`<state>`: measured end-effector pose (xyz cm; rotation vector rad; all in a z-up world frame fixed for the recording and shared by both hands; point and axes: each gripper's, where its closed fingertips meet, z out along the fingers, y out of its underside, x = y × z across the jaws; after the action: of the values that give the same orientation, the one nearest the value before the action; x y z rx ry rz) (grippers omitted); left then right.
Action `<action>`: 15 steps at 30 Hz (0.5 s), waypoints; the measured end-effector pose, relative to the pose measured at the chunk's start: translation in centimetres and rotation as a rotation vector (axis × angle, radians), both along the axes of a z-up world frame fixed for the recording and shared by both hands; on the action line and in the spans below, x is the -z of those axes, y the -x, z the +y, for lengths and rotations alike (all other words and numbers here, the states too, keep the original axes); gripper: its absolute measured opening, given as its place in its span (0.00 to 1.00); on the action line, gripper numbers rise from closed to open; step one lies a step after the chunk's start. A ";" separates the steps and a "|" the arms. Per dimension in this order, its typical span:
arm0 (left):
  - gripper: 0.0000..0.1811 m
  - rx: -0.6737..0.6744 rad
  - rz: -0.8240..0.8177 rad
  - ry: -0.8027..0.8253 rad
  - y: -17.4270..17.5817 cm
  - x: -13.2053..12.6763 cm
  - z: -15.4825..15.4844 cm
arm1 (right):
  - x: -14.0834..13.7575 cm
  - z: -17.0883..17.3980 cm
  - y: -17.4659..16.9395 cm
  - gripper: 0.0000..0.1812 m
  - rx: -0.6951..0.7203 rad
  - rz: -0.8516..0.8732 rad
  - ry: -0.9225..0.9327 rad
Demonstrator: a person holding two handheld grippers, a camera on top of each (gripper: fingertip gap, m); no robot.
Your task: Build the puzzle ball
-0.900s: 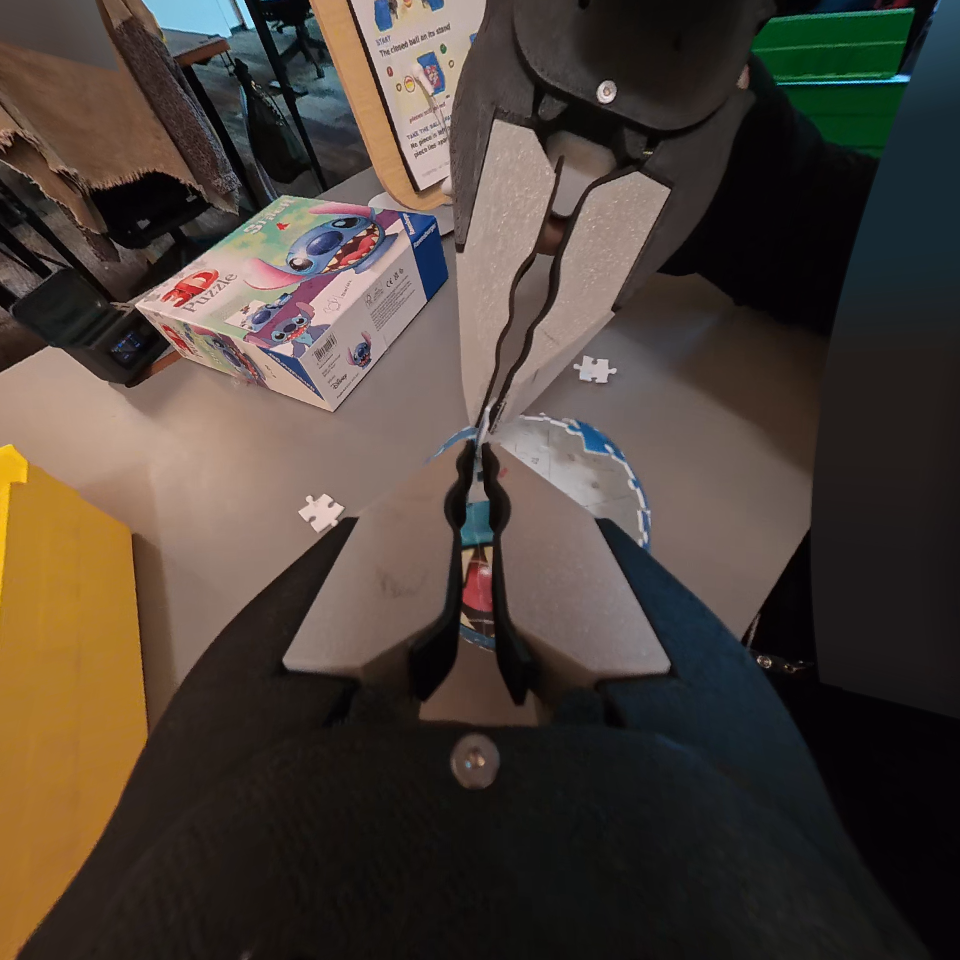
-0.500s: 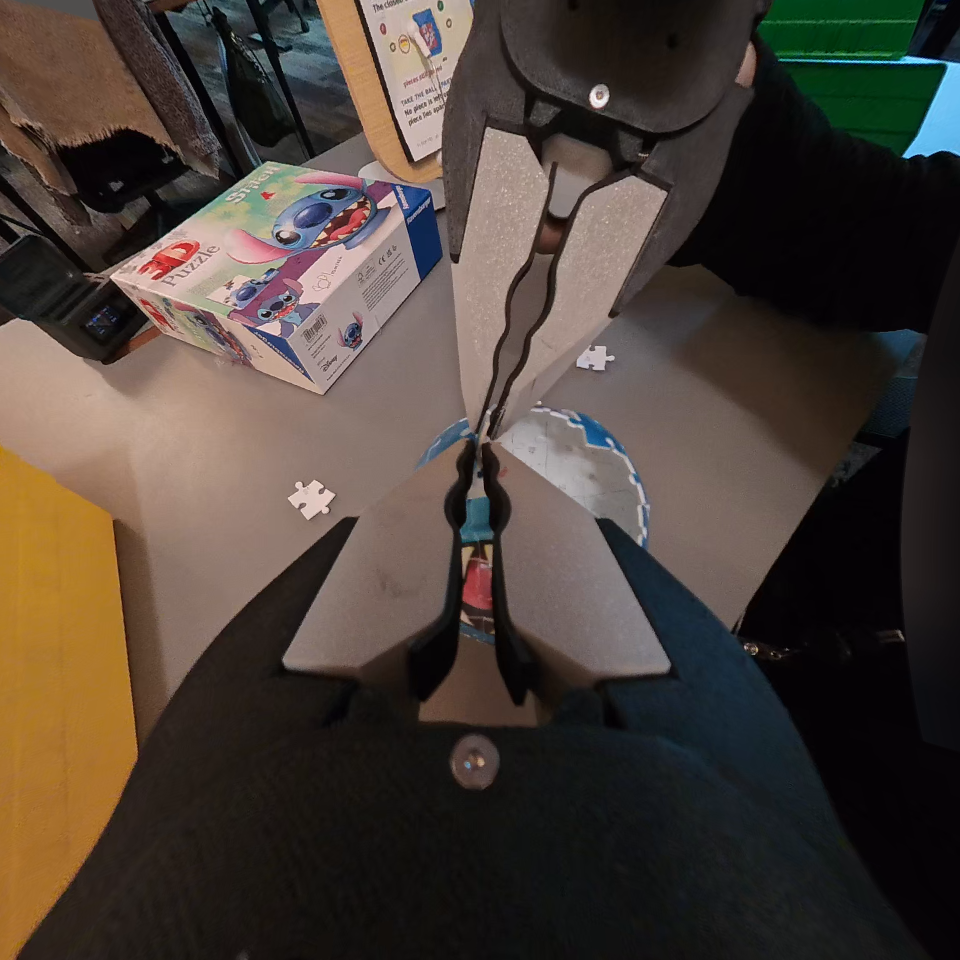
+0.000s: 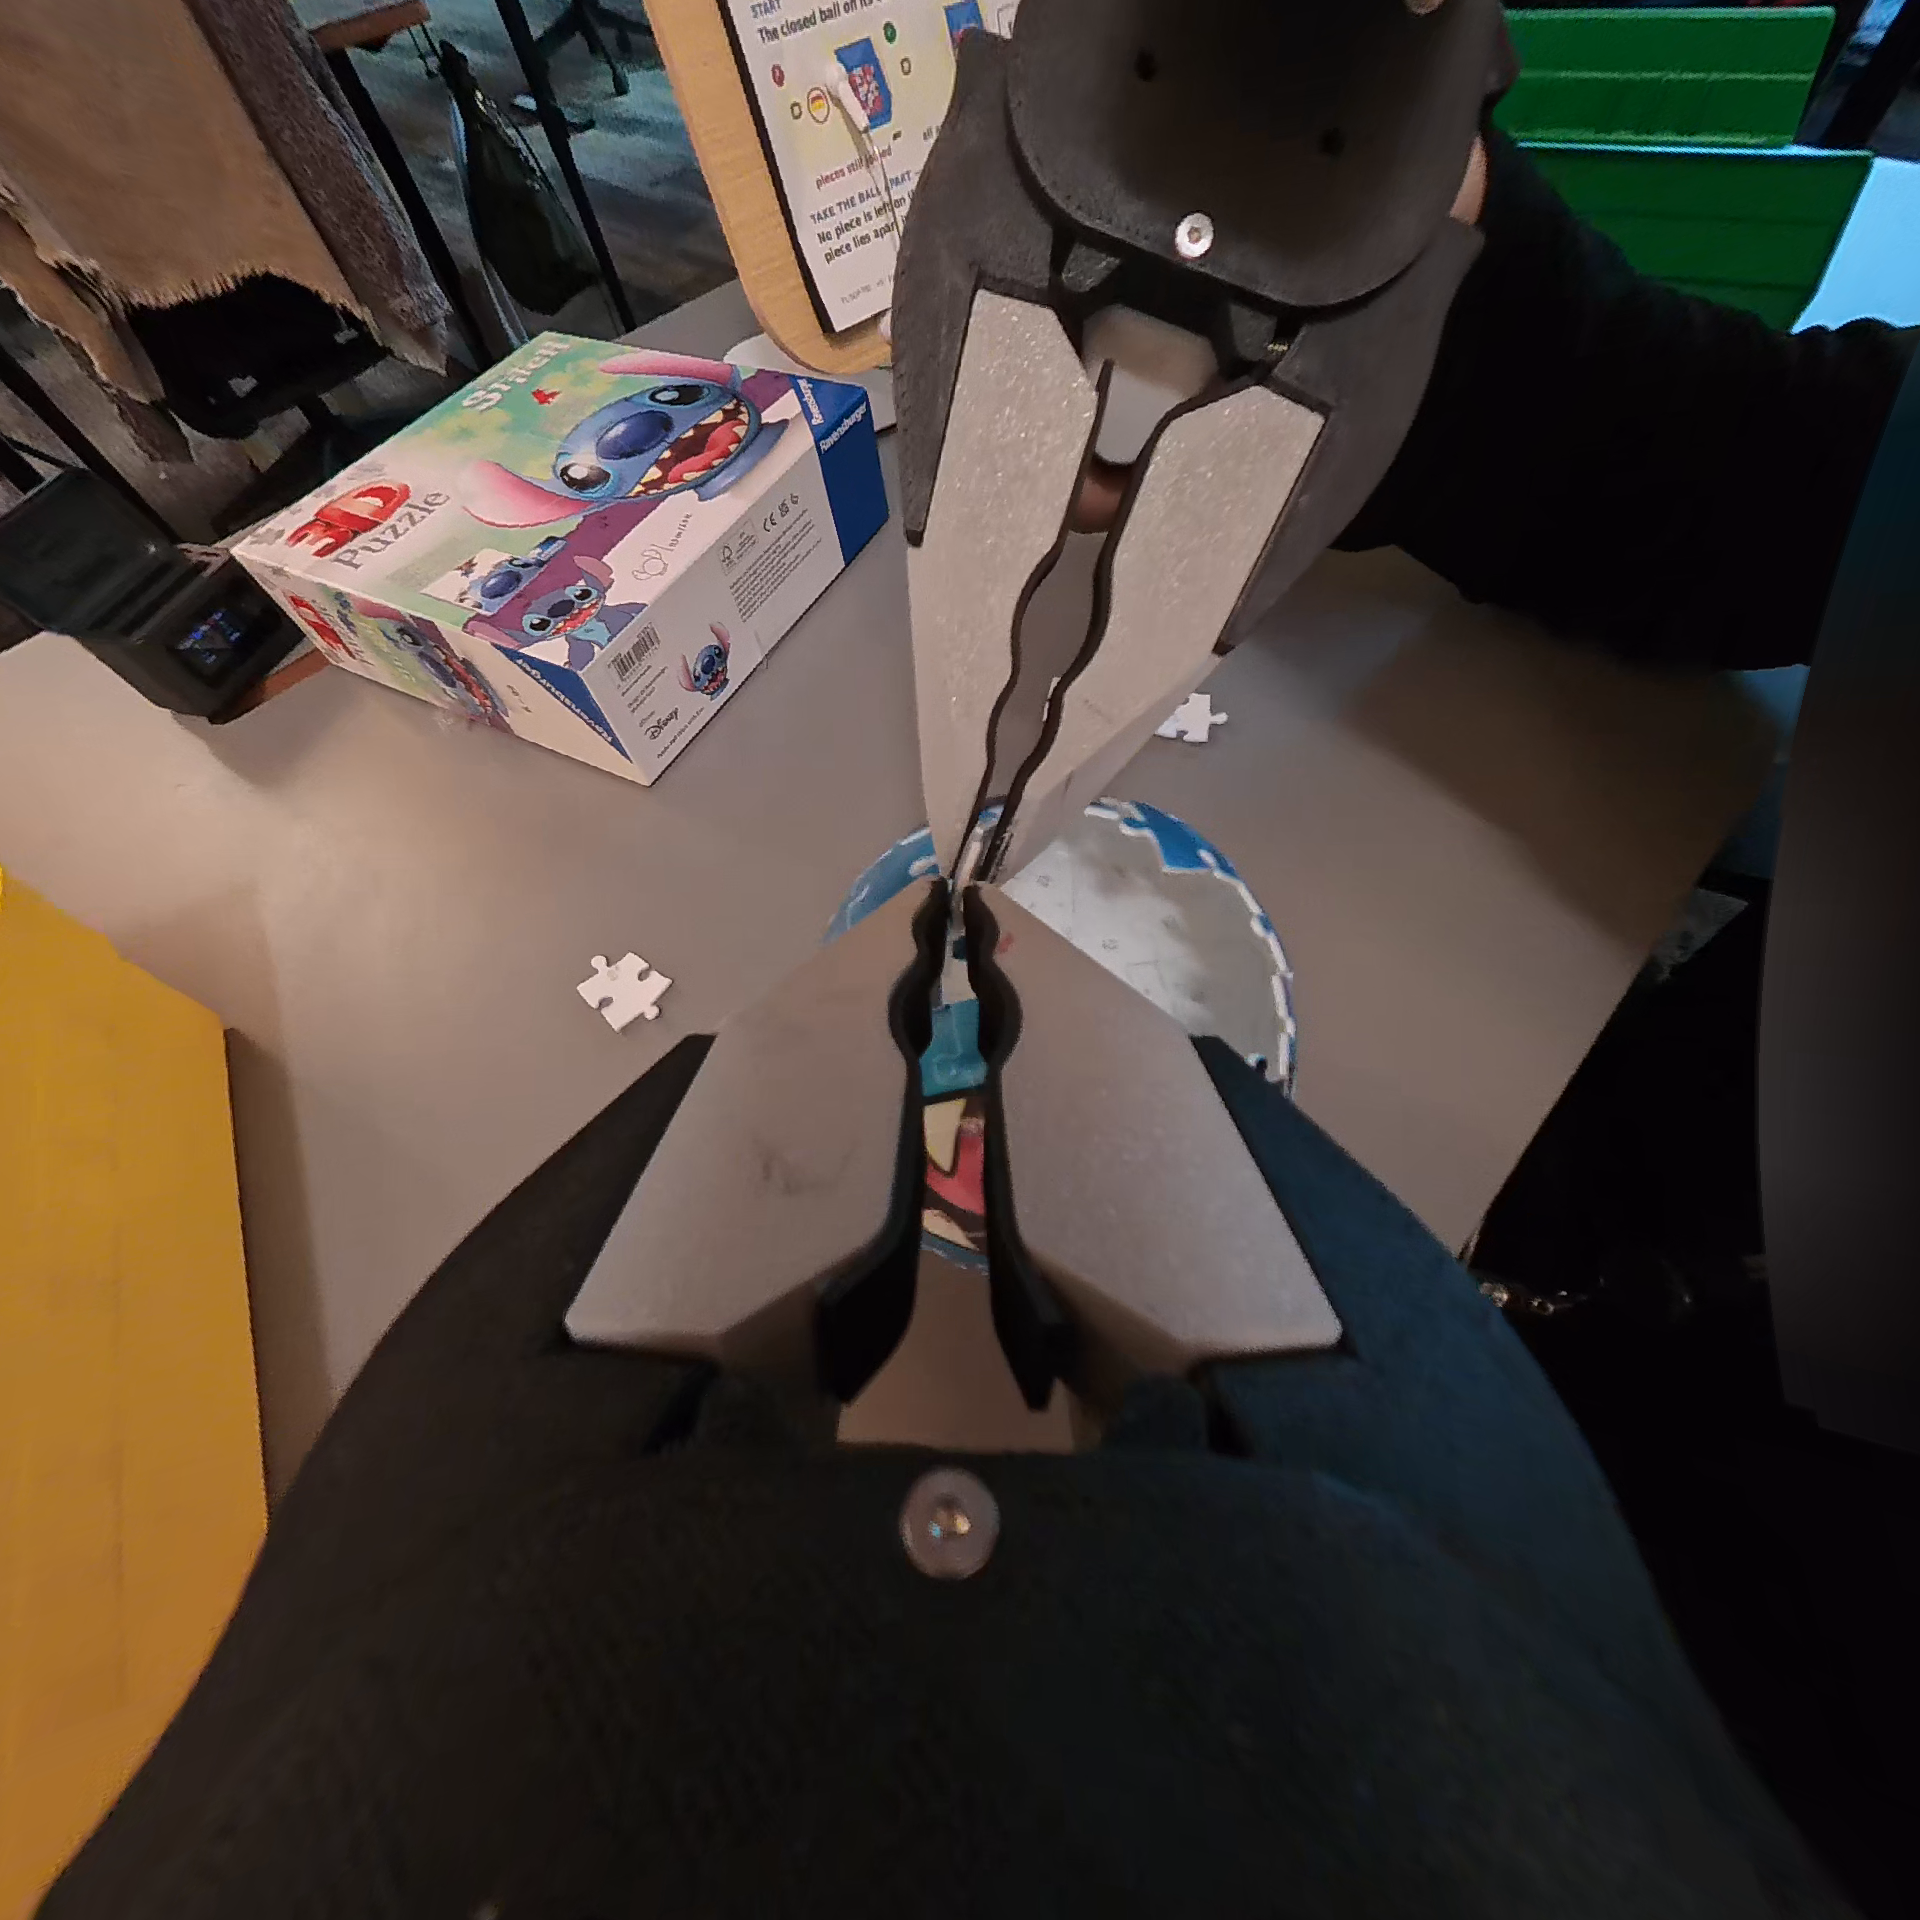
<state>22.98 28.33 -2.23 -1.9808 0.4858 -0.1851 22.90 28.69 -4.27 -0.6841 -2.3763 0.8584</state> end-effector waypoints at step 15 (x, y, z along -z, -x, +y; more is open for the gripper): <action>0.00 -0.031 -0.036 -0.027 0.8 0.2 -1.2 | -0.1 -1.0 0.9 0.00 -0.010 0.057 -0.001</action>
<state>22.17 27.15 -2.41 -1.9540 0.4320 -0.1935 22.00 27.71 -4.21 -0.6395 -2.3312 0.8698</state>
